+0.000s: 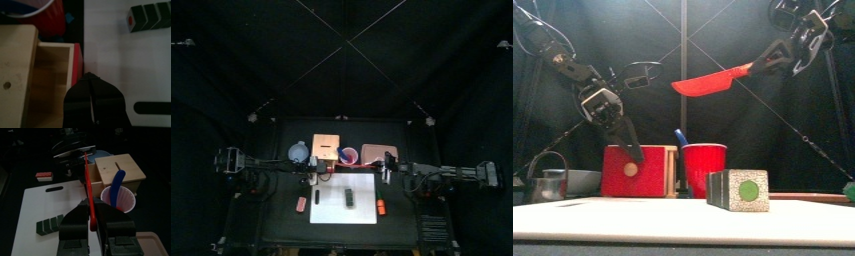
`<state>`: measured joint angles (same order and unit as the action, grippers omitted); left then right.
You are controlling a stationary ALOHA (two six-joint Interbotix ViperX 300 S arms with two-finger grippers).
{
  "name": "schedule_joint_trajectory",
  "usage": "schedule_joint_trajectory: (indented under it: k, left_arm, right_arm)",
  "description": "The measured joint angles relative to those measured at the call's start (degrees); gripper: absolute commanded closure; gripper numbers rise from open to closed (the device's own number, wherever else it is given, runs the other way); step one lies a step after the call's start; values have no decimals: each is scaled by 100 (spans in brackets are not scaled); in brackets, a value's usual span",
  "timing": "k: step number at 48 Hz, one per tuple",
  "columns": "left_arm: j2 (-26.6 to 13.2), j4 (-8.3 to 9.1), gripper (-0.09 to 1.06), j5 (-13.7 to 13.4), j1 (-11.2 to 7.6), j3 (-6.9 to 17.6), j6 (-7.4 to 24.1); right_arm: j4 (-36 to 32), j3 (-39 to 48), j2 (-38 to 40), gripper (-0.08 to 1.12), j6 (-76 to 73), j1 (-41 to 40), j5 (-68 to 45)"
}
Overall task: Place sushi on board then cut the sushi with the knife then place the pieces on the plate
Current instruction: Grasp knife edge with left hand
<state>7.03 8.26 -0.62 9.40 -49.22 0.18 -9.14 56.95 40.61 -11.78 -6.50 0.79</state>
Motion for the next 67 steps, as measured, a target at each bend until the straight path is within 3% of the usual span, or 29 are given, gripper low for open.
schedule_joint_trajectory:
  k: [7, 18, 25, 30, 36, 41, 44, 54, 67]
  left_arm:
    - [176, -53, 78, 264, -88, 88, 0]
    - [782, -97, 74, 729, -483, 18, 0]
    - [905, -97, 58, 1248, -773, -299, -18]
    - [896, -132, 39, 1679, -1020, -510, -9]
    - [782, -448, 20, 2250, -1125, -589, -9]
    - [527, -756, 12, 2522, -1125, -580, 9]
    - [343, -844, 12, 2584, -1125, -536, 18]
    - [-211, -879, 12, 2610, -1125, -237, 18]
    - [-527, -879, 16, 2610, -1020, 44, 18]
  right_arm:
    - [114, 114, -202, 62, 0, 281, -9]
    - [272, 193, -492, 62, 0, 580, -9]
    - [325, 193, -694, 62, 0, 606, -9]
    - [334, 176, -870, 62, 9, 606, 0]
    - [325, 97, -1028, 62, 9, 606, -9]
    - [316, 0, -1116, 62, 18, 615, -9]
    - [316, -35, -1143, 62, 18, 624, -9]
    - [308, -114, -1160, 62, 18, 677, -9]
    - [316, -114, -1169, 62, 18, 721, -9]
